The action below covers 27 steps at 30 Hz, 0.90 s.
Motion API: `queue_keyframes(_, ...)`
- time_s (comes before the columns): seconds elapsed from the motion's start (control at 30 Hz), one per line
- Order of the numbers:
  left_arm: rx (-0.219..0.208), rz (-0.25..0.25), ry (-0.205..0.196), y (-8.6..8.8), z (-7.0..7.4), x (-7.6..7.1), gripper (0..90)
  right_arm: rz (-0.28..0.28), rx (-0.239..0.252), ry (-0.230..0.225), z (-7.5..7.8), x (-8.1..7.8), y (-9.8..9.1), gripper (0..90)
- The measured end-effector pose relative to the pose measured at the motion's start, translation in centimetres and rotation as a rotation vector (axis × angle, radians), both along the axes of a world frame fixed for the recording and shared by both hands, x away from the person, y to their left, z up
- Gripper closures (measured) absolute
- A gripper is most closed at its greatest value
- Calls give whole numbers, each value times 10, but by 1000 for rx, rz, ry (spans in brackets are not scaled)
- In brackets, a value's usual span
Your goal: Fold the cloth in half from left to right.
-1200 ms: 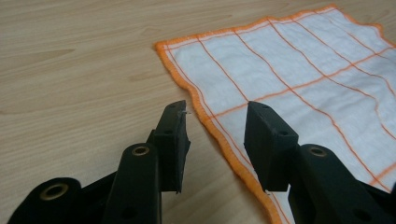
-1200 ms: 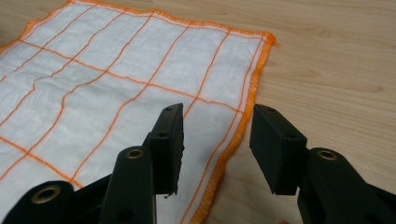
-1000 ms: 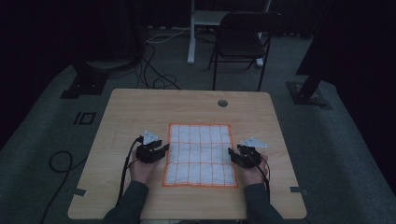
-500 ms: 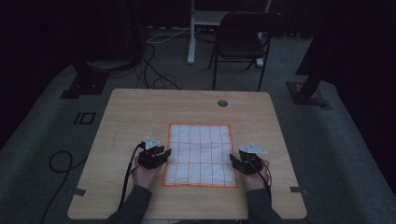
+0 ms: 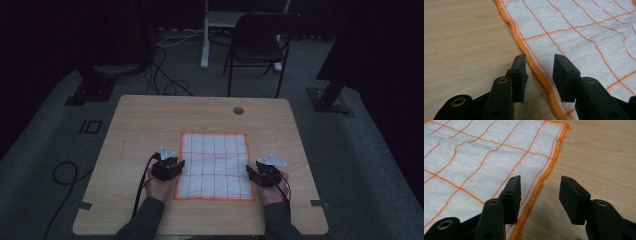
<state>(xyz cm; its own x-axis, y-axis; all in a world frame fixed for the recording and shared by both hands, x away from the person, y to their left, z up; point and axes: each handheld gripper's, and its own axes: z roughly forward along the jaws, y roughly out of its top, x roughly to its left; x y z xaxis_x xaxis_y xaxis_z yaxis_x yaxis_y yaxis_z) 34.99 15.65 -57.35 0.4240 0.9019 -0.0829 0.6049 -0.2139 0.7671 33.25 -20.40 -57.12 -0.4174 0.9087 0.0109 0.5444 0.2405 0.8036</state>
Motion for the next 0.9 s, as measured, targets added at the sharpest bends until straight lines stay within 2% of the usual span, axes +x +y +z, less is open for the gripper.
queue_keyframes(0.13,0,11,6,-4,-2,0,657,-3,5,-5,0,-1,-1,518)
queue_keyframes(0.2,6,30,8,-6,-2,1,738,-4,7,-5,0,-2,-2,518)
queue_keyframes(0.3,-3,25,18,-7,-2,2,835,-5,9,-3,-1,-2,-3,518)
queue_keyframes(0.4,6,16,14,-9,0,3,884,-3,7,-2,-2,-3,-3,518)
queue_keyframes(0.6,-25,11,-3,-8,6,2,896,-9,11,-1,-3,-3,-4,518)
queue_keyframes(0.9,-40,-46,-41,-16,19,1,896,-13,13,0,-3,-4,-5,518)
